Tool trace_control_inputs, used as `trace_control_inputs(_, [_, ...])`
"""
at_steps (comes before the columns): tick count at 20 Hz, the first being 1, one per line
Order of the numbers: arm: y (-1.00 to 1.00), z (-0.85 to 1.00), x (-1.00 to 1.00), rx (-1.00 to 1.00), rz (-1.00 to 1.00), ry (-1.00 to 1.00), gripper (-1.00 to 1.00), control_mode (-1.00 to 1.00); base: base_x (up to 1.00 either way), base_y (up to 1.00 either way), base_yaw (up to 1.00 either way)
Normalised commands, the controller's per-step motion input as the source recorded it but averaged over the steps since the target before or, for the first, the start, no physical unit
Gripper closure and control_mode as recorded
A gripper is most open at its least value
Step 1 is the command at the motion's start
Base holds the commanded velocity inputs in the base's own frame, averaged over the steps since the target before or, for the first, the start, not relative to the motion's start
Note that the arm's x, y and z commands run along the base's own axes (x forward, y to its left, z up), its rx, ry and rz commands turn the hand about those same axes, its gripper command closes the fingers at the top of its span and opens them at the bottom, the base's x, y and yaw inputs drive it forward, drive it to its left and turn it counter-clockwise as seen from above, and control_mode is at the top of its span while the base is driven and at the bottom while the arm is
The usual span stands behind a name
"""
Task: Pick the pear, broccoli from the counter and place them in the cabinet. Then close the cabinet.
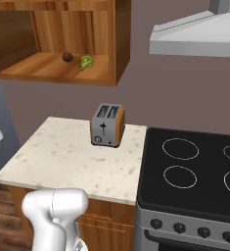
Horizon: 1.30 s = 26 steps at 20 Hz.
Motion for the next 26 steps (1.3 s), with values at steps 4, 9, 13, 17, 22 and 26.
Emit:
trace_control_inputs(4, [0.11, -0.95, 0.34, -0.21, 0.00, -0.07, -1.00, -1.00, 0.00, 0.00, 0.00])
trace_control_inputs(9, [0.64, -0.49, 0.01, -0.20, 0.00, -0.17, -1.00, -1.00, 0.00, 0.00, 0.00])
trace_control_inputs(13, [0.84, -0.05, -0.11, -0.17, -0.07, -0.18, -1.00, -1.00, 0.00, 0.00, 0.00])
trace_control_inputs(17, [0.92, 0.22, -0.32, -0.13, -0.10, -0.12, -1.00, -1.00, 0.00, 0.00, 0.00])
trace_control_inputs(22, [1.00, 0.26, -0.29, -0.14, -0.11, -0.04, -1.00, -1.00, 0.00, 0.00, 0.00])
trace_control_inputs(26, [0.90, 0.26, -0.25, -0.12, -0.18, -0.02, -1.00, -1.00, 0.00, 0.00, 0.00])
